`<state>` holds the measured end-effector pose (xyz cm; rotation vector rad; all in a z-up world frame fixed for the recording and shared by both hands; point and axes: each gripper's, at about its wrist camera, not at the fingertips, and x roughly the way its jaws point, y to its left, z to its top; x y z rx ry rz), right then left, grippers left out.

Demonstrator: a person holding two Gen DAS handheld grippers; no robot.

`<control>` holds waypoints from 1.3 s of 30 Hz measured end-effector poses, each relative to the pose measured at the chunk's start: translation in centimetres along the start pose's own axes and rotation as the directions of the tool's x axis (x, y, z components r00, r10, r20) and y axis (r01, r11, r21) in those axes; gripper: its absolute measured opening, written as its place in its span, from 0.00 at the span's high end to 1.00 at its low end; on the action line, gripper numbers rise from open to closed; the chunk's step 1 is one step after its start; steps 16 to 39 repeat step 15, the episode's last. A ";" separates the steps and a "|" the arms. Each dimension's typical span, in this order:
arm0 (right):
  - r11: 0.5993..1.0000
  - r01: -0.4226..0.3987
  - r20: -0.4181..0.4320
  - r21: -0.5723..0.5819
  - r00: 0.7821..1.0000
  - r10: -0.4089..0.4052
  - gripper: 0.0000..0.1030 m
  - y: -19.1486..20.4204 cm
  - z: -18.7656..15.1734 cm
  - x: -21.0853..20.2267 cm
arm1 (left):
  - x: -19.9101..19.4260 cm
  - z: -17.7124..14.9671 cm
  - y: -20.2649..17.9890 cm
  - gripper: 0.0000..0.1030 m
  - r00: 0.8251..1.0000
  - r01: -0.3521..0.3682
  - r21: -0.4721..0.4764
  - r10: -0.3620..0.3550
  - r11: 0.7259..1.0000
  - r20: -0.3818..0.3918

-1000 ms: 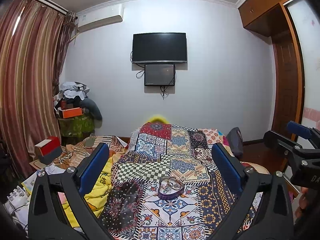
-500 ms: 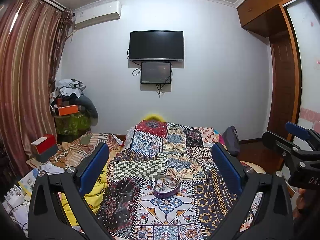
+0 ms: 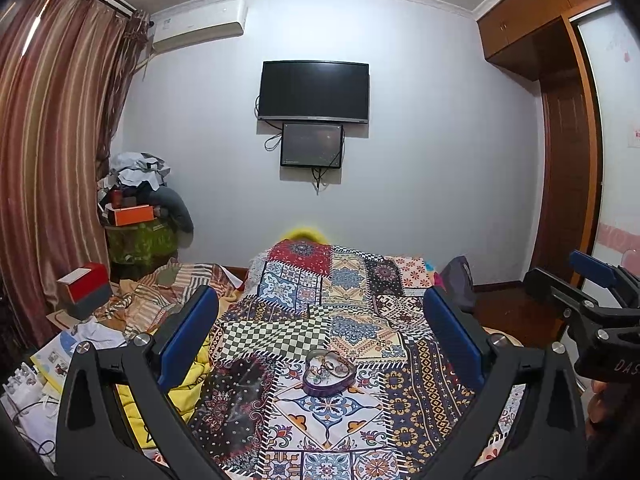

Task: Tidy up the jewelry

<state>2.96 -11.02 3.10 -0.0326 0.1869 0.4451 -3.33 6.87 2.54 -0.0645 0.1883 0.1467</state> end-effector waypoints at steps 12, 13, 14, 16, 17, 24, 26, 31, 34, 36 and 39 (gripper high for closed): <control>1.000 0.003 -0.002 -0.001 1.000 -0.003 0.00 -0.1 0.0 0.0 | -0.1 -0.2 0.1 0.00 1.000 0.008 -0.003 -0.008 1.000 -0.008; 1.000 0.002 -0.002 -0.001 1.000 -0.002 0.00 -0.1 0.0 0.1 | -0.1 -0.2 0.1 0.00 1.000 0.008 -0.001 -0.008 1.000 -0.007; 1.000 0.001 -0.003 0.000 1.000 -0.001 0.00 -0.1 0.0 0.1 | -0.1 -0.2 0.0 0.00 1.000 0.009 0.000 -0.009 1.000 -0.006; 1.000 0.000 -0.004 -0.001 1.000 0.000 0.00 -0.1 -0.1 0.1 | -0.1 -0.2 0.1 0.00 1.000 0.009 0.001 -0.009 1.000 -0.006; 1.000 0.000 -0.004 -0.001 1.000 0.000 0.00 -0.1 -0.1 0.1 | -0.1 -0.2 0.1 0.00 1.000 0.009 0.001 -0.009 1.000 -0.006; 1.000 0.000 -0.004 -0.001 1.000 0.000 0.00 -0.1 -0.1 0.1 | -0.1 -0.2 0.1 0.00 1.000 0.009 0.001 -0.009 1.000 -0.006; 1.000 0.000 -0.004 -0.001 1.000 0.000 0.00 -0.1 -0.1 0.1 | -0.1 -0.2 0.1 0.00 1.000 0.009 0.001 -0.009 1.000 -0.006; 1.000 0.000 -0.004 -0.001 1.000 0.000 0.00 -0.1 -0.1 0.1 | -0.1 -0.2 0.1 0.00 1.000 0.009 0.001 -0.009 1.000 -0.006; 1.000 0.000 -0.004 -0.001 1.000 0.000 0.00 -0.1 -0.1 0.1 | -0.1 -0.2 0.1 0.00 1.000 0.009 0.001 -0.009 1.000 -0.006; 1.000 0.000 -0.004 -0.001 1.000 0.000 0.00 -0.1 -0.1 0.1 | -0.1 -0.2 0.1 0.00 1.000 0.009 0.001 -0.009 1.000 -0.006; 1.000 0.000 -0.004 -0.001 1.000 0.000 0.00 -0.1 -0.1 0.1 | -0.1 -0.2 0.1 0.00 1.000 0.009 0.001 -0.009 1.000 -0.006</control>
